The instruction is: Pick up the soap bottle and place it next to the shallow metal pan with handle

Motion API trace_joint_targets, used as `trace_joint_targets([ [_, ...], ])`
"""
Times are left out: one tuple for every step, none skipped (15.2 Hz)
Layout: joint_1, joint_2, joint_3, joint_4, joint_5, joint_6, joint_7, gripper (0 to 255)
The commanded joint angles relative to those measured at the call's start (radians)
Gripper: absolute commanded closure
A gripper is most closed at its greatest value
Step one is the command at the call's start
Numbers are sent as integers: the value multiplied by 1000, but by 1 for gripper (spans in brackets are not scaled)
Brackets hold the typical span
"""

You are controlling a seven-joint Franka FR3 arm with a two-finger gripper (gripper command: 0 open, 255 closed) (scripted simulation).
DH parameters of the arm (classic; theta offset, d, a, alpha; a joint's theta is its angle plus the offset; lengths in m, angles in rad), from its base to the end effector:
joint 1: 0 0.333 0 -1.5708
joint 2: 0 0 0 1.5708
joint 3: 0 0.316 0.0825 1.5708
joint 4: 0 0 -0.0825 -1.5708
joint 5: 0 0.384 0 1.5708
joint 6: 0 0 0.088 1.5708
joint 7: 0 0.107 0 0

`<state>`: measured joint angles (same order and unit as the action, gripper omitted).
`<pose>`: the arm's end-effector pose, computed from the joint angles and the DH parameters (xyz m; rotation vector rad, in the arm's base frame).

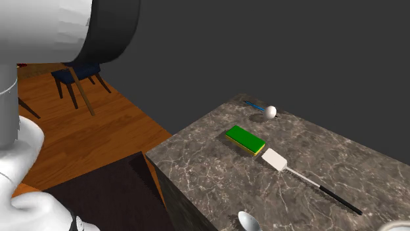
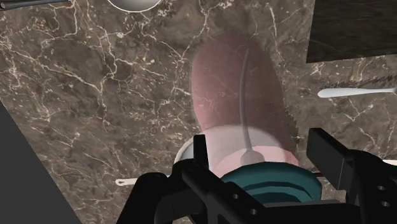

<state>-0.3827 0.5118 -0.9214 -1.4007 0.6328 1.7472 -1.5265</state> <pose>0.3399 -0.5857 0.5018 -3.1029 -0.2974 -0.3551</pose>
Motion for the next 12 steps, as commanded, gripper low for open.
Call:
trace_joint_targets([
  [-115, 106, 41, 146, 62, -56, -17, 255],
  [-166, 150, 59, 213, 84, -78, -20, 255],
  [-243, 219, 84, 325, 115, -115, -17, 255],
  [-238, 218, 86, 309, 114, -102, -22, 255],
  [-233, 217, 86, 293, 115, -89, -27, 255],
  [-227, 217, 86, 278, 116, -77, -32, 255],
  [-222, 218, 86, 263, 117, -64, -37, 255],
  [-218, 218, 87, 249, 118, -52, -42, 255],
  [-213, 219, 87, 236, 120, -41, -47, 255],
  [-209, 220, 88, 223, 121, -29, -52, 255],
  [-206, 222, 89, 211, 123, -18, -57, 255],
  [-202, 224, 90, 199, 125, -7, -62, 255],
])
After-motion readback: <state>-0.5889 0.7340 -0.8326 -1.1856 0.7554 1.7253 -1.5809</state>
